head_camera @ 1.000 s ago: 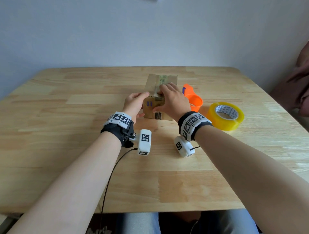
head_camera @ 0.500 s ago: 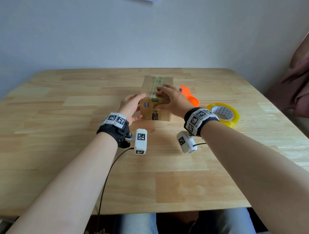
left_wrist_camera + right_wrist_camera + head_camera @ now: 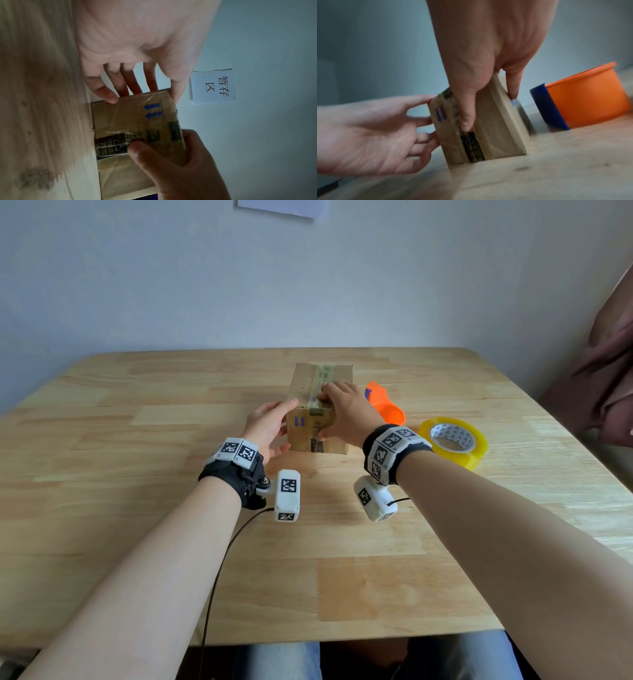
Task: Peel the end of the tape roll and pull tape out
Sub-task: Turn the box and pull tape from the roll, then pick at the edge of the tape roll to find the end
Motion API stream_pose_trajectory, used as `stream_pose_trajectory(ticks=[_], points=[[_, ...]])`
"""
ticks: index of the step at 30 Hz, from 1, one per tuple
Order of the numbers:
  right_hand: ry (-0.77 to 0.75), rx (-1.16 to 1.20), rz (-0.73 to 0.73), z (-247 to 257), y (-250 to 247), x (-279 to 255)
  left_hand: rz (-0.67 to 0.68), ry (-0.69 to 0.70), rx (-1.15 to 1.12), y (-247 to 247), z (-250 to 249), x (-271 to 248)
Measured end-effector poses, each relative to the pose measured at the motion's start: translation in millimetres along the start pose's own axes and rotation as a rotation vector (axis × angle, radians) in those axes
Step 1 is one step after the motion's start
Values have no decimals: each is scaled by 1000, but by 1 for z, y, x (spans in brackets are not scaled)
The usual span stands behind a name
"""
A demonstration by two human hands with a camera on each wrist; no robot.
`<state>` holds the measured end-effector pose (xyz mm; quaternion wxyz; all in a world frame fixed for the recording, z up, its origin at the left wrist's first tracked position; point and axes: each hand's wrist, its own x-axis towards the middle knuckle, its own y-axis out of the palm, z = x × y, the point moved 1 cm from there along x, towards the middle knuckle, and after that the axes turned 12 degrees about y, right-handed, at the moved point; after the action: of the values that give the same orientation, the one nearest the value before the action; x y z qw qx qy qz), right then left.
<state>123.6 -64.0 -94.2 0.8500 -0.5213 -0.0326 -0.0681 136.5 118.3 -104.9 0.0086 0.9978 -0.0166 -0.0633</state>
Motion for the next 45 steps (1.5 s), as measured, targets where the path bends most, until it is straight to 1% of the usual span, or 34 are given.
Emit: stream_pose_trajectory(ticks=[4, 6, 10, 15, 19, 24, 26, 28, 30, 32, 34, 37, 38, 40, 43, 45], points=[[24, -210, 33, 11, 0, -1, -9, 1, -11, 1, -1, -1], [42, -246, 16, 18, 0, 0, -13, 4, -9, 2, -1, -2], [63, -166, -18, 21, 1, 1, -7, 4, -1, 2, -3, -2], [28, -160, 63, 7, 0, 4, 14, 0, -38, 2, 0, 0], [1, -171, 86, 3, 0, 7, 9, -3, -64, 4, 1, 1], [-6, -46, 195, 3, -15, 6, -22, -45, -70, 6, -3, -4], [20, 93, 227, 2, -26, 2, -50, -44, -47, 9, -8, -8], [42, 228, 170, 0, -39, -6, -96, -38, -19, 13, -12, -11], [36, 254, 55, -8, -50, -15, -124, -40, -2, 19, -14, -16], [54, 247, -15, -22, -60, -23, -168, -47, 45, 26, -12, -23], [129, 210, -19, -38, -68, -32, -236, -60, 78, 34, -7, -28], [251, 63, 22, -62, -76, -46, -287, -100, 86, 48, 0, -38], [289, 29, 34, -71, -78, -50, -285, -121, 93, 52, 2, -42], [357, 4, 59, -88, -82, -57, -234, -154, 106, 61, 7, -46], [434, -48, 95, -106, -86, -63, -113, -150, 169, 74, 10, -52], [456, -96, 127, -114, -87, -66, -7, -135, 238, 81, 9, -56]])
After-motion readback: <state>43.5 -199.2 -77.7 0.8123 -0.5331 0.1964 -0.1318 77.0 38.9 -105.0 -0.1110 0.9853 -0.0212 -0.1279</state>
